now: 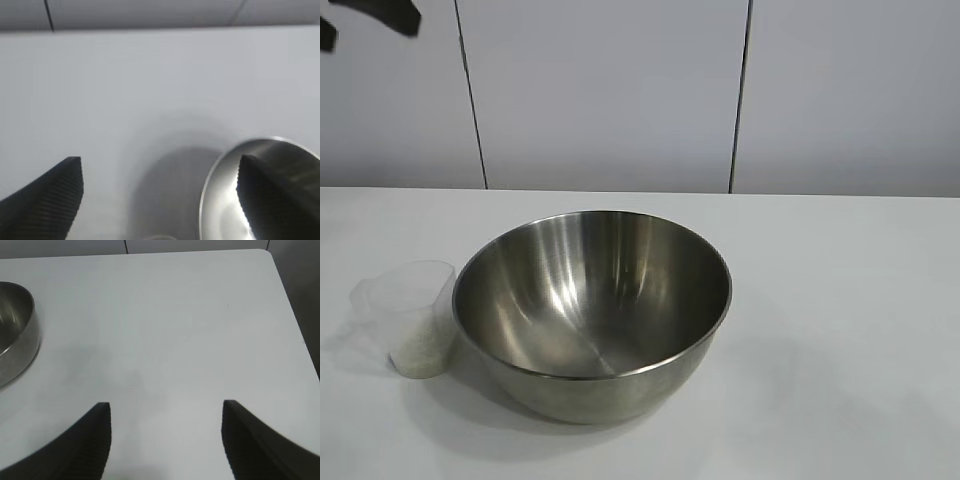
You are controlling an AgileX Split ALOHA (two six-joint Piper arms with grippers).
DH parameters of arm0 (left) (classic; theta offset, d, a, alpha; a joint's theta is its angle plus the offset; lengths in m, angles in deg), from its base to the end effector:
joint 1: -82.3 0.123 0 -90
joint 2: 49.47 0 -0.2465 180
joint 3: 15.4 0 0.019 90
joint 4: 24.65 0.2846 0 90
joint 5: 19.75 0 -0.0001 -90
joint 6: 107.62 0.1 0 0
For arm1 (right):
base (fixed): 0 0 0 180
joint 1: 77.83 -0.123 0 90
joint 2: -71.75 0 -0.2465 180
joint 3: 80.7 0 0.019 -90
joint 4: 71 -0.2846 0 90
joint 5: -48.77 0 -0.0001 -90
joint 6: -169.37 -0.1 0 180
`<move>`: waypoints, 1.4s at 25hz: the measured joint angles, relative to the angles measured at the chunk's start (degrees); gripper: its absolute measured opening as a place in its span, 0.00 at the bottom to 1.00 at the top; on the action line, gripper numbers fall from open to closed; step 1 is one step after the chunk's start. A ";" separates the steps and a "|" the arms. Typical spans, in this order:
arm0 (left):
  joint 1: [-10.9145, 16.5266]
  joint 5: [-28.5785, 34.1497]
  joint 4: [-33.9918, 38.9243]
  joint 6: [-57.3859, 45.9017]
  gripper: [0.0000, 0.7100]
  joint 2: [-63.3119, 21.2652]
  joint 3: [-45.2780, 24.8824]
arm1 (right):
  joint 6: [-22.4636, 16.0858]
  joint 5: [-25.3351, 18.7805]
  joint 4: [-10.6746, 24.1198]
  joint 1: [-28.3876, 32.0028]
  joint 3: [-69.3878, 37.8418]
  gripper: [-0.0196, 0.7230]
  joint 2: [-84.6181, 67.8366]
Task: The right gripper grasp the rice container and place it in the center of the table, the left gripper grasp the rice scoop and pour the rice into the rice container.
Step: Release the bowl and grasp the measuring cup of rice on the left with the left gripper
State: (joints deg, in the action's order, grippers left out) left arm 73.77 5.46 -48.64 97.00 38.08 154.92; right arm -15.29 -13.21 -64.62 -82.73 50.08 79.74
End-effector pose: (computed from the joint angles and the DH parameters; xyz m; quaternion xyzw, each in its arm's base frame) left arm 0.3525 -0.0704 0.3022 0.1275 0.8566 -0.1006 0.4898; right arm 0.0724 -0.0036 0.2790 0.0005 0.8611 -0.0133 0.5082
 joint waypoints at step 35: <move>8.95 -88.35 44.17 -24.62 0.80 11.44 -64.79 | 0.00 0.07 0.00 0.00 0.00 0.62 0.00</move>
State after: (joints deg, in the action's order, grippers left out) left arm 82.72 -82.89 -4.47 72.38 49.52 90.13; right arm -15.29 -13.14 -64.62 -82.73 50.08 79.74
